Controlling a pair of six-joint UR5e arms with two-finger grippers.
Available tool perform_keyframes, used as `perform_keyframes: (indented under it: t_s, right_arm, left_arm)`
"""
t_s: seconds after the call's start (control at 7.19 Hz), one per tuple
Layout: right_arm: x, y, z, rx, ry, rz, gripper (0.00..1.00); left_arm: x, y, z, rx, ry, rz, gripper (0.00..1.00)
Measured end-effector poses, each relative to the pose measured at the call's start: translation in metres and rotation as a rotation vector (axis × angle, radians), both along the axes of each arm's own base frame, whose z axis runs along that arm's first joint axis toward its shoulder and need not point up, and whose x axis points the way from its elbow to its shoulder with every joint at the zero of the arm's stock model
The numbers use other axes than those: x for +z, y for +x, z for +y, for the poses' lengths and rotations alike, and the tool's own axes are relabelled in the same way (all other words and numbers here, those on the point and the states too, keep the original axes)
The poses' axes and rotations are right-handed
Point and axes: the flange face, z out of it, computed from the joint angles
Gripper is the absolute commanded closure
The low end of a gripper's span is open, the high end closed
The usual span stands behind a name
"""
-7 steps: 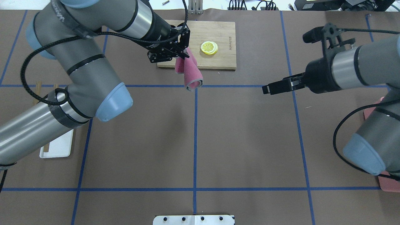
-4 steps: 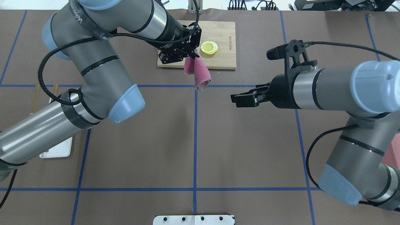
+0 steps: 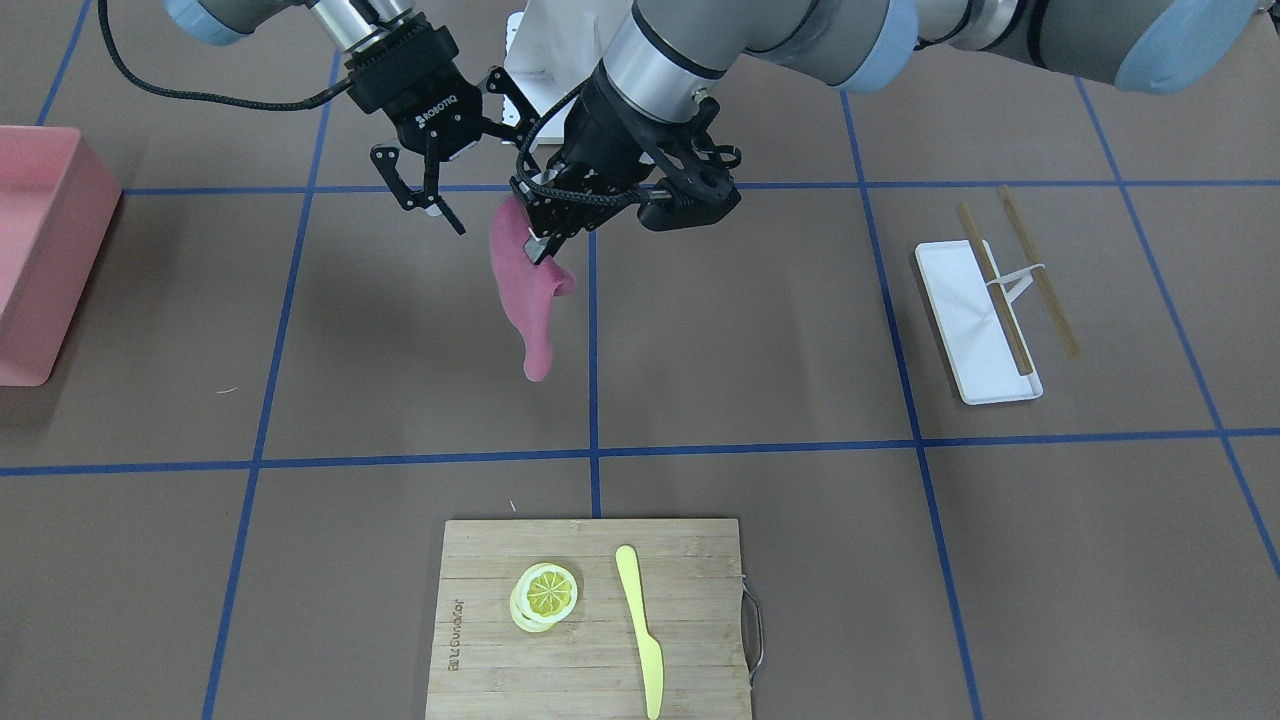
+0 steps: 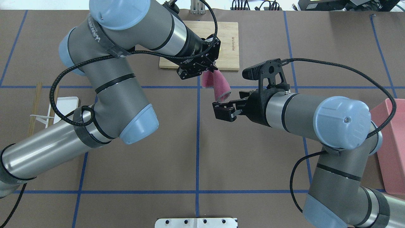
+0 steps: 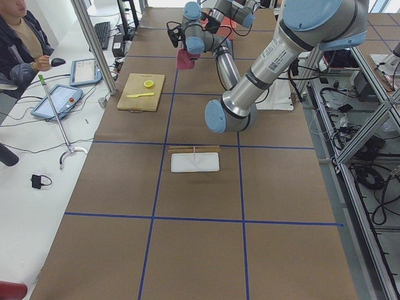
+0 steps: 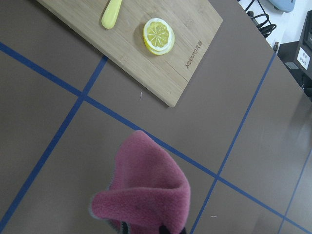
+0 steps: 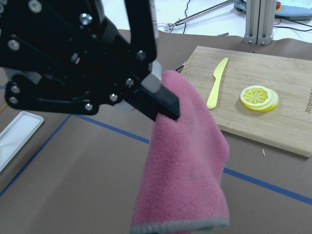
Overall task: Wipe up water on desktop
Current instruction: 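Grasp the pink cloth with the right gripper and release it from the left gripper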
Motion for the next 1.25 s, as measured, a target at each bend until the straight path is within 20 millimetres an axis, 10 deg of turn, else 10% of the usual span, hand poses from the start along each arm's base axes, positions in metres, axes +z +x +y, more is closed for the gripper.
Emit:
perform_keyframes:
  t_s: [0.14,0.56,0.83,1.11,1.25]
  right_arm:
    - [0.001,-0.001,-0.002,0.013,0.002,0.006,0.07]
    - [0.002,-0.006,0.001,0.054,0.012,0.013,1.00]
    - [0.001,-0.004,0.003,0.059,0.008,0.006,1.00]
    - [0.002,-0.002,0.004,0.065,-0.012,-0.009,1.00]
    - [0.004,0.002,0.005,0.071,-0.034,-0.021,1.00]
  left_arm:
    - [-0.002,0.003,0.007,0.010,-0.001,0.006,1.00]
    - [-0.005,0.010,0.021,0.034,0.003,0.016,1.00]
    - [-0.006,0.014,0.026,0.043,0.004,0.018,1.00]
    - [-0.008,0.013,0.027,0.046,0.007,0.022,0.03]
    - [-0.008,0.008,0.030,0.044,0.015,0.027,0.02]
